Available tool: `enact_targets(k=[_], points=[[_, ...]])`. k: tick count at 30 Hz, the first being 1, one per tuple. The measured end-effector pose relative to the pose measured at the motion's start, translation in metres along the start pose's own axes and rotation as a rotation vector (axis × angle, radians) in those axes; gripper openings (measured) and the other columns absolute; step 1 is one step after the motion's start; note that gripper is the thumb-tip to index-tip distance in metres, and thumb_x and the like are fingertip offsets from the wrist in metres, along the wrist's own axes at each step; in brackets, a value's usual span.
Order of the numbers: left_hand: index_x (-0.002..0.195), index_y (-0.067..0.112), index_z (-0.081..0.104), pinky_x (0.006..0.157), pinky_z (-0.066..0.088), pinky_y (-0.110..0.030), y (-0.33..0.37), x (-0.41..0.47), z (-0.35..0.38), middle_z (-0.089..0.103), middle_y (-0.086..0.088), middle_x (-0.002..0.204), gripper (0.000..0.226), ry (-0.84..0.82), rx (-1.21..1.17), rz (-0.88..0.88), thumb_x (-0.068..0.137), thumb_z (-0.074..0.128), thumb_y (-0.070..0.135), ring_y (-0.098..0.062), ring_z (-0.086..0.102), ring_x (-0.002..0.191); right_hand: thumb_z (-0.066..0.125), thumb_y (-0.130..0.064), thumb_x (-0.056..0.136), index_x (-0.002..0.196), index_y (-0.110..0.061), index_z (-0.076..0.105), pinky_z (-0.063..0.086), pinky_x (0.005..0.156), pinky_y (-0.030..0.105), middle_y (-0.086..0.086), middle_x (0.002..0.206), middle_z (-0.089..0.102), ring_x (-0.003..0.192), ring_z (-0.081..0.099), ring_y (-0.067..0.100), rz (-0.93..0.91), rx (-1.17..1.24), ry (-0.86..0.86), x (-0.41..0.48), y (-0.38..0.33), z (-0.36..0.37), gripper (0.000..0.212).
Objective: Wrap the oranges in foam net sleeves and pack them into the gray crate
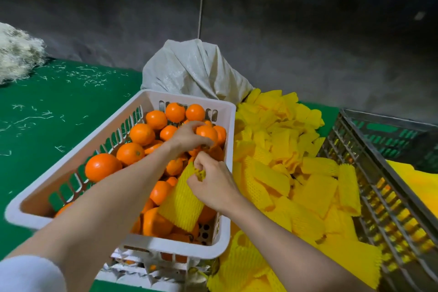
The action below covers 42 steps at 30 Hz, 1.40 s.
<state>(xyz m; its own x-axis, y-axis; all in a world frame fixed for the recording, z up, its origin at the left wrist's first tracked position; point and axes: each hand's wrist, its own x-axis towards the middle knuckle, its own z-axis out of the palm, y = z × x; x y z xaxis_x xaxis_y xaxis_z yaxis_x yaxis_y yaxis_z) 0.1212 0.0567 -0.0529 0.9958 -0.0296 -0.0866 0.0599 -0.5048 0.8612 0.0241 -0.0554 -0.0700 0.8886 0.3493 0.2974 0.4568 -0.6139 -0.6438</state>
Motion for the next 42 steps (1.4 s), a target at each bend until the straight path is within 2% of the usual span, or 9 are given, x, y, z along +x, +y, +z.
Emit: enact_targets(k=[5,8,12,15,22,31,36,40,42], points=[[0.118,0.016,0.056,0.074,0.058,-0.035,-0.003,-0.036,-0.035,0.063,-0.011,0.115,0.048,-0.129,-0.724,0.007,0.075,0.073,0.029,-0.025,0.069,0.087,0.056,0.000,0.078,0.068,-0.019,0.031,0.021,0.050,0.020,-0.004,0.067,0.025,0.057,0.023,0.006,0.046,0.398,0.146,-0.006,-0.007,-0.013,0.033],[0.099,0.012,0.065,0.068,0.059,-0.033,0.002,-0.065,-0.034,0.072,-0.011,0.101,0.026,-0.158,-0.868,0.017,0.080,0.065,0.031,-0.023,0.070,0.085,0.057,-0.008,0.073,0.068,-0.017,0.037,0.028,0.054,0.016,-0.003,0.068,0.031,0.057,0.030,0.004,0.071,0.573,0.166,-0.011,-0.014,-0.026,0.022],[0.121,0.016,0.060,0.070,0.058,-0.035,0.019,-0.099,-0.014,0.070,-0.012,0.109,0.044,-0.195,-0.914,0.000,0.080,0.061,0.034,-0.026,0.069,0.096,0.054,-0.010,0.063,0.066,-0.020,0.045,0.030,0.053,0.028,0.001,0.060,0.040,0.056,0.037,0.013,0.084,0.901,0.099,-0.025,-0.024,-0.053,0.014],[0.119,0.022,0.057,0.060,0.057,-0.029,0.035,-0.120,0.013,0.074,-0.004,0.086,0.036,-0.201,-1.016,0.066,0.084,0.057,0.031,-0.017,0.072,0.077,0.053,-0.007,0.062,0.066,-0.018,0.045,0.031,0.049,0.025,0.001,0.057,0.041,0.051,0.039,0.011,0.097,1.000,0.083,-0.038,-0.025,-0.073,0.015],[0.126,0.016,0.054,0.057,0.056,-0.029,0.064,-0.146,0.071,0.068,-0.008,0.075,0.032,-0.185,-1.204,0.062,0.096,0.047,0.023,-0.018,0.060,0.068,0.063,0.004,0.073,0.067,-0.015,0.046,0.035,0.065,0.030,0.010,0.073,0.052,0.066,0.045,0.016,0.081,0.712,0.335,-0.067,-0.001,-0.115,0.026],[0.122,0.032,0.053,0.076,0.059,-0.034,0.082,-0.167,0.125,0.070,-0.003,0.114,0.051,-0.325,-1.037,0.148,0.073,0.054,0.047,-0.019,0.068,0.102,0.060,-0.002,0.084,0.083,-0.012,0.044,0.041,0.067,0.044,0.003,0.077,0.047,0.074,0.045,0.019,0.184,0.429,0.727,-0.110,0.027,-0.140,0.019],[0.113,0.017,0.061,0.066,0.057,-0.029,0.093,-0.169,0.155,0.073,-0.004,0.096,0.043,-0.219,-1.096,0.051,0.081,0.054,0.045,-0.017,0.071,0.087,0.052,-0.034,0.081,0.085,-0.016,0.046,0.036,0.063,0.028,-0.005,0.074,0.049,0.066,0.046,0.000,0.190,0.424,0.789,-0.125,0.030,-0.140,0.020],[0.054,0.010,0.070,0.047,0.052,-0.022,0.103,-0.173,0.169,0.065,-0.005,0.054,0.068,-0.315,-1.306,-0.104,0.095,0.036,0.052,-0.014,0.065,0.050,0.053,-0.049,0.087,0.080,-0.012,0.050,0.032,0.058,0.021,-0.010,0.065,0.046,0.060,0.044,-0.002,0.134,0.335,0.783,-0.133,0.037,-0.138,0.038],[0.057,0.013,0.071,0.050,0.053,-0.024,0.106,-0.175,0.171,0.067,-0.007,0.057,0.063,-0.326,-1.323,-0.138,0.094,0.038,0.052,-0.016,0.066,0.052,0.048,-0.041,0.088,0.071,-0.015,0.046,0.030,0.057,0.022,-0.009,0.060,0.041,0.057,0.041,0.002,0.115,0.313,0.757,-0.133,0.045,-0.145,0.032]])
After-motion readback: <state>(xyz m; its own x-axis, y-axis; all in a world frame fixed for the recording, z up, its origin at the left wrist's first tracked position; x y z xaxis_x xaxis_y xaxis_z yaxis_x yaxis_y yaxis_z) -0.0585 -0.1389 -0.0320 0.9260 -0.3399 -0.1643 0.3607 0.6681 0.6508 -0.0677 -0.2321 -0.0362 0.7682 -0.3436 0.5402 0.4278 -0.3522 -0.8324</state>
